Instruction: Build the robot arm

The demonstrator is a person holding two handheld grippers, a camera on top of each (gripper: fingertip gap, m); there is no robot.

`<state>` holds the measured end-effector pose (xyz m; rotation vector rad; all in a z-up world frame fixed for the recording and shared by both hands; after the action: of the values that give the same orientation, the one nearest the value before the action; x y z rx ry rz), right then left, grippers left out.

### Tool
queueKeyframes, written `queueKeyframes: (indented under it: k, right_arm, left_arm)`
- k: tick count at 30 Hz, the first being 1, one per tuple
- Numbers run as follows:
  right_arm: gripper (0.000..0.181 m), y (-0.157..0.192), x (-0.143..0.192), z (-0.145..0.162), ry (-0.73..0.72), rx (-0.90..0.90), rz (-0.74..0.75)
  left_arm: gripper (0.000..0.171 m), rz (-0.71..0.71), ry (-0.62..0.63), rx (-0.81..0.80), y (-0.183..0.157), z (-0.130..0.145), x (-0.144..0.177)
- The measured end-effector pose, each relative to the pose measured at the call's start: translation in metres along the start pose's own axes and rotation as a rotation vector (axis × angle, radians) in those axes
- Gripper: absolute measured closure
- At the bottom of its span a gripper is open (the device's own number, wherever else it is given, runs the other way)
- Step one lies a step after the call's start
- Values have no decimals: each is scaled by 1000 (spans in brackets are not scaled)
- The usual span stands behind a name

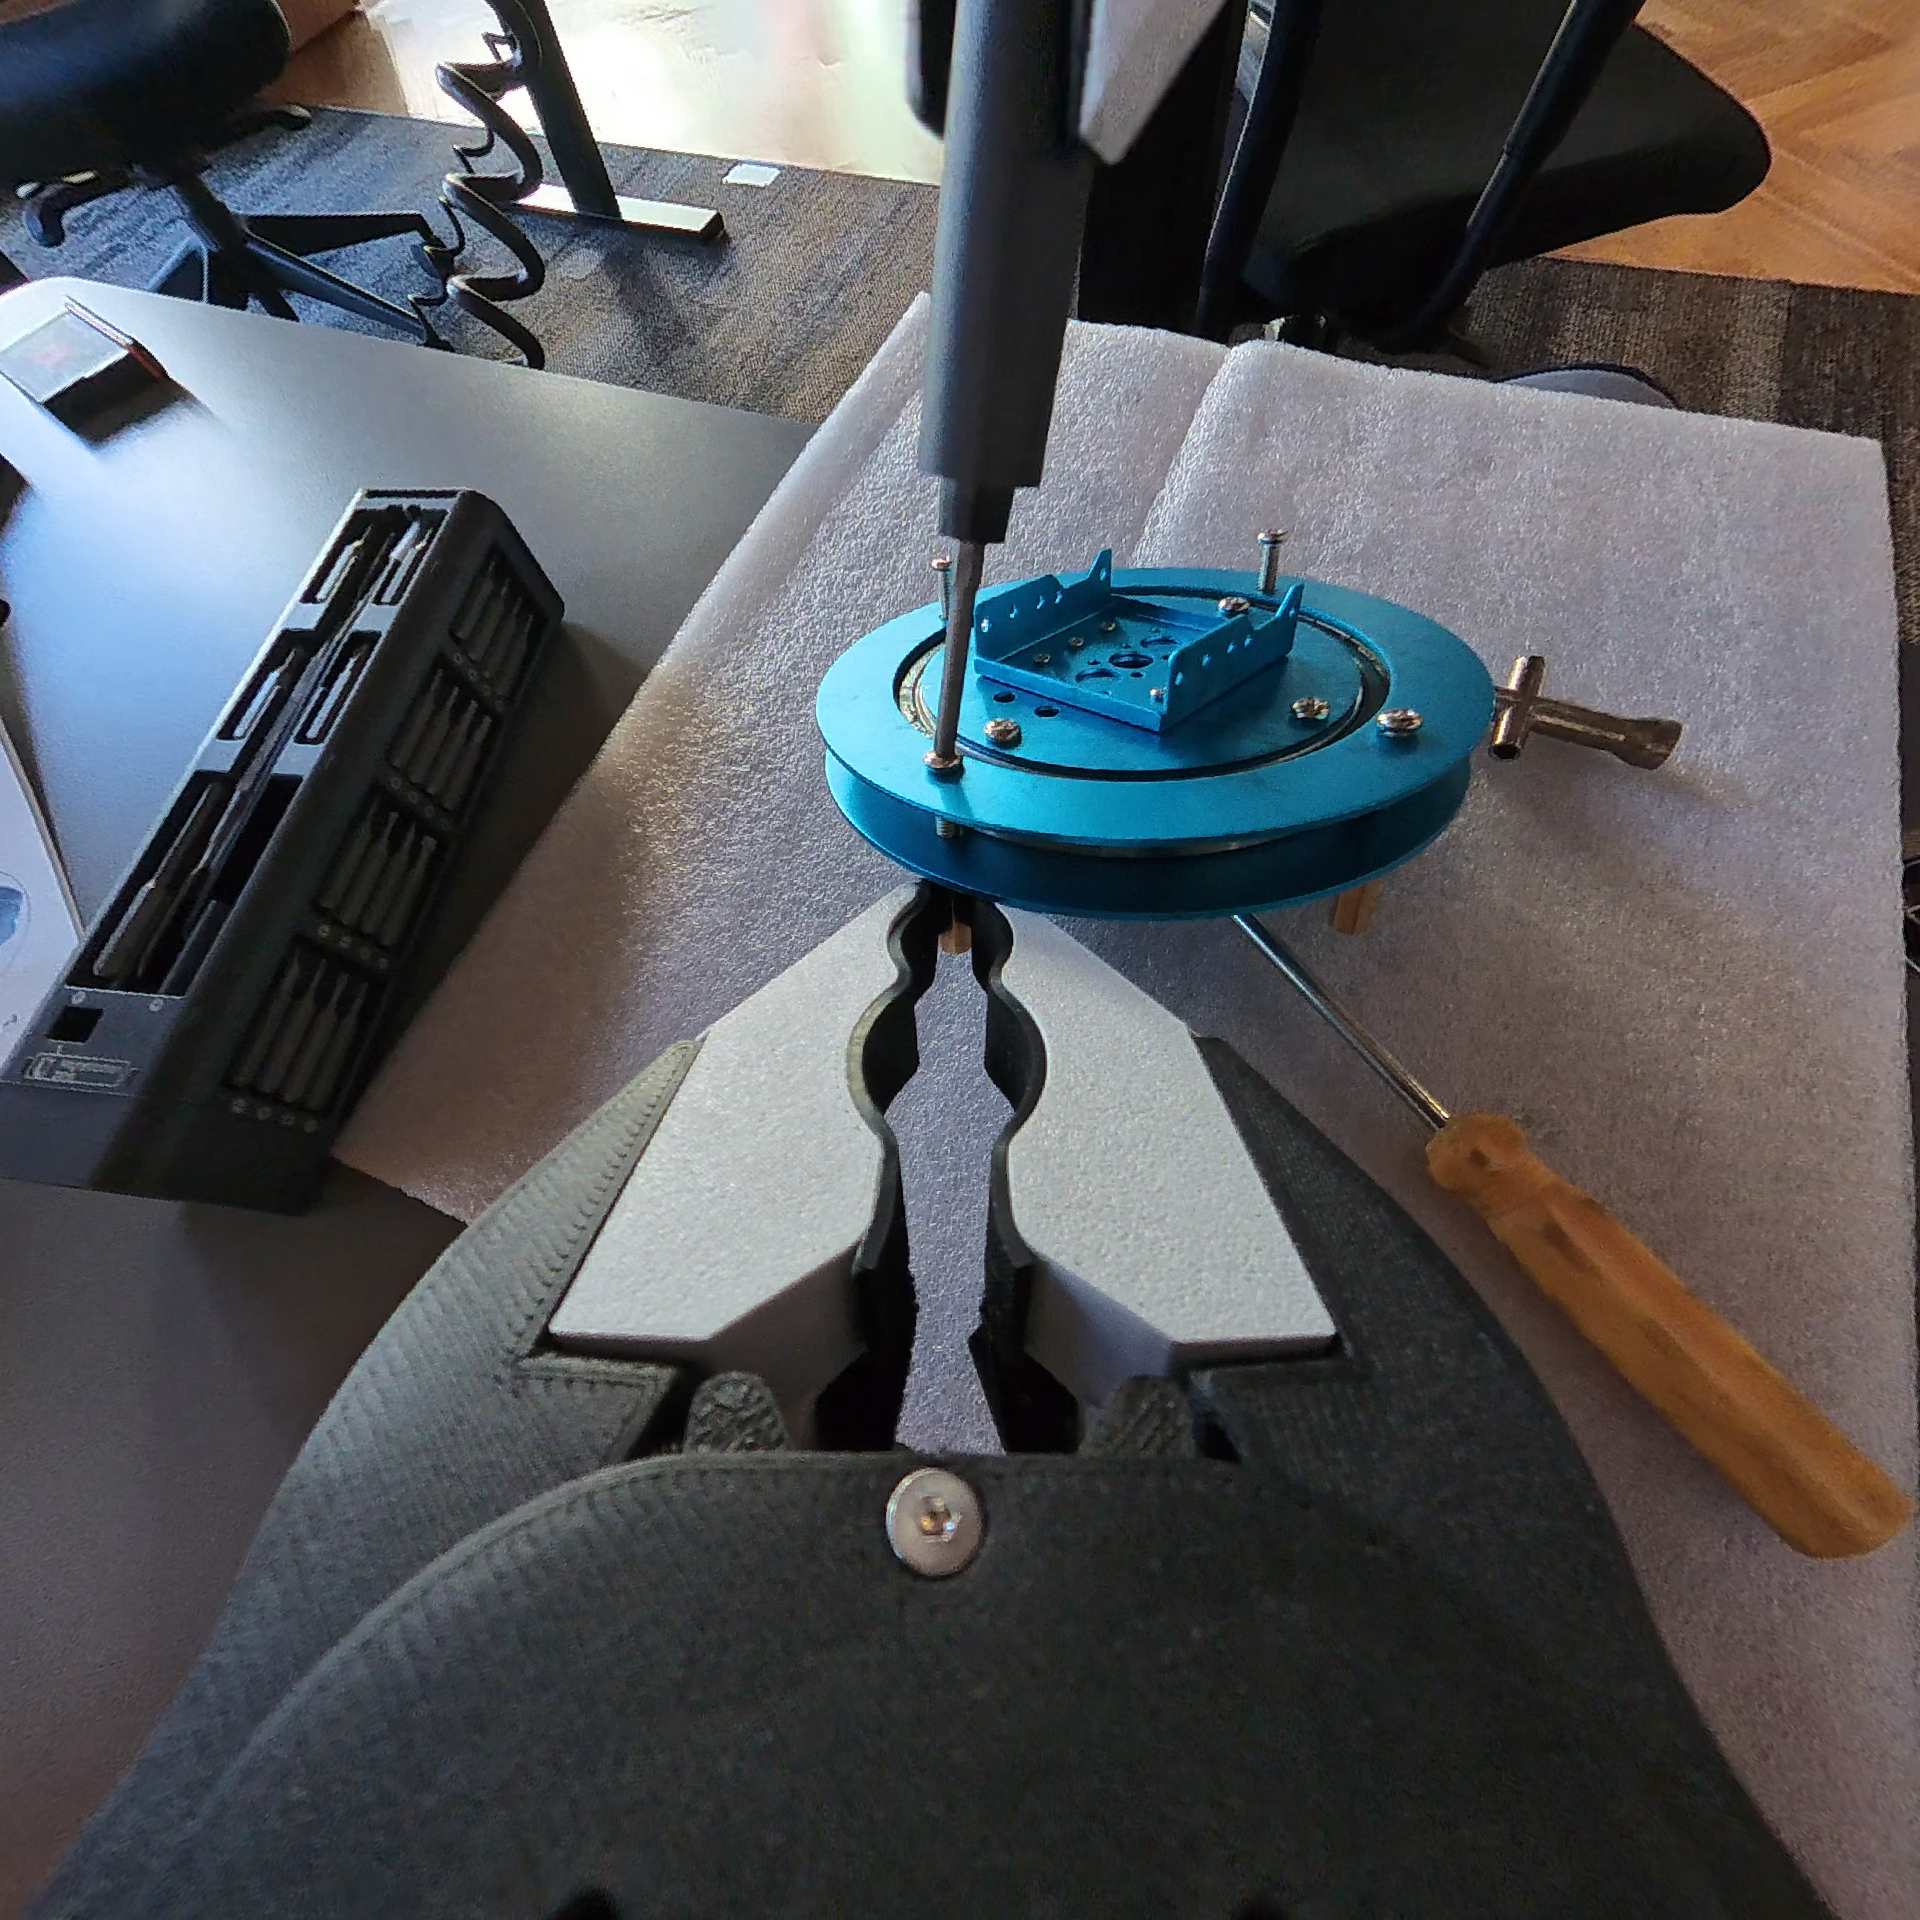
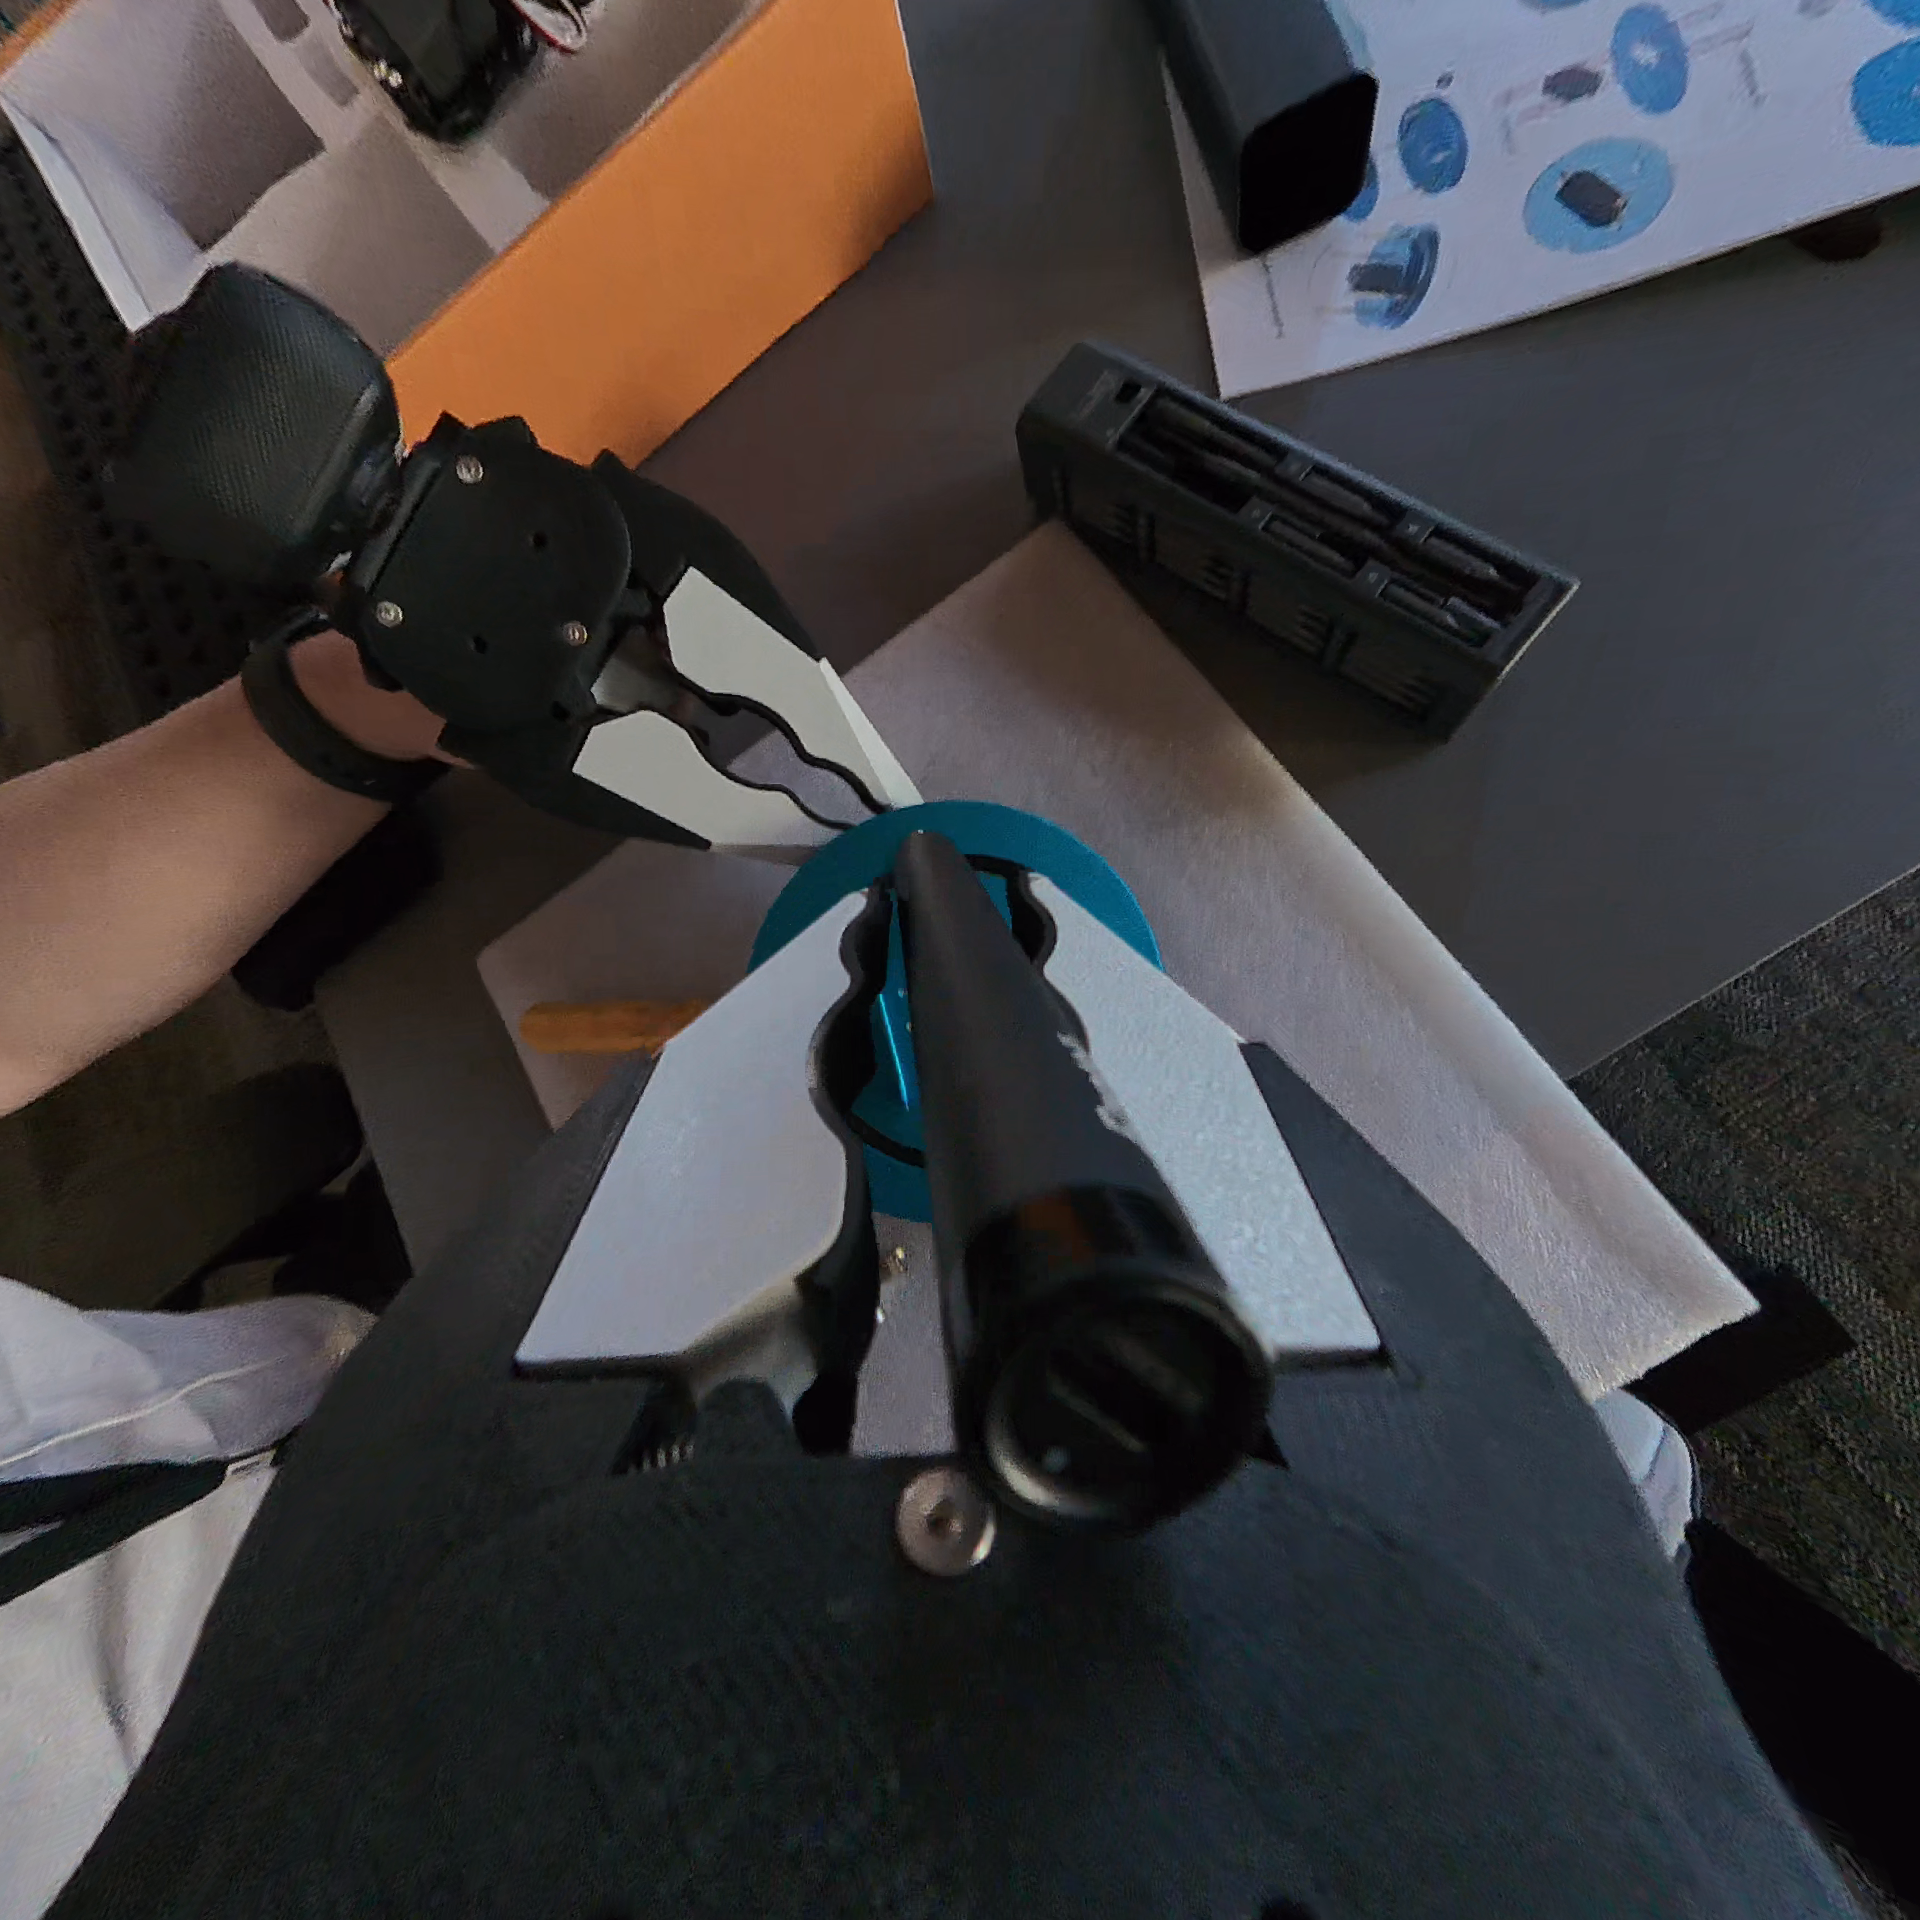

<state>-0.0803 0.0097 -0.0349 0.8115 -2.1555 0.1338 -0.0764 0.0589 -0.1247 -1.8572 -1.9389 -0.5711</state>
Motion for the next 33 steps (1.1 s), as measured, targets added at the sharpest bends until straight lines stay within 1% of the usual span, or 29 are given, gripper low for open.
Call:
queueKeyframes:
  k: [3,6,9,12,16,21,29,33]
  right_arm:
    - [157,-1,2,9,89,20,-15]
    - [154,0,4,11,126,50,-18]
    - [152,-1,7,7,105,32,-26]
    - [151,-3,10,-2,35,14,-29]
    - [155,-2,13,-3,1,86,-24]
    - [160,-2,18,-2,-14,145,-22]
    - [161,-3,20,0,-1,169,-17]
    - [159,-2,19,0,-8,221,14]
  left_arm:
    - [167,1,1,0,0,0,0]
    - [167,2,0,2,0,0,0]
    - [167,3,-1,3,0,0,0]
    - [167,4,-1,5,0,0,0]
    - [167,4,-1,6,0,0,0]
    - [167,6,-2,11,0,0,0]
    - [167,7,-1,13,0,1,-1]
    - [167,6,-1,13,0,1,-1]
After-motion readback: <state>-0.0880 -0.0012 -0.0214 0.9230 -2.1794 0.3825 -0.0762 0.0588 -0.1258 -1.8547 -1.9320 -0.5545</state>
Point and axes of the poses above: each gripper's, where its closed fingertips meet, x back along the fingers, z out of its underside, y = z × x across the jaws, the point moved 1 cm from there along x, back along the fingers, and after that the axes turned 6 degrees about z, right-handed, at the moved point
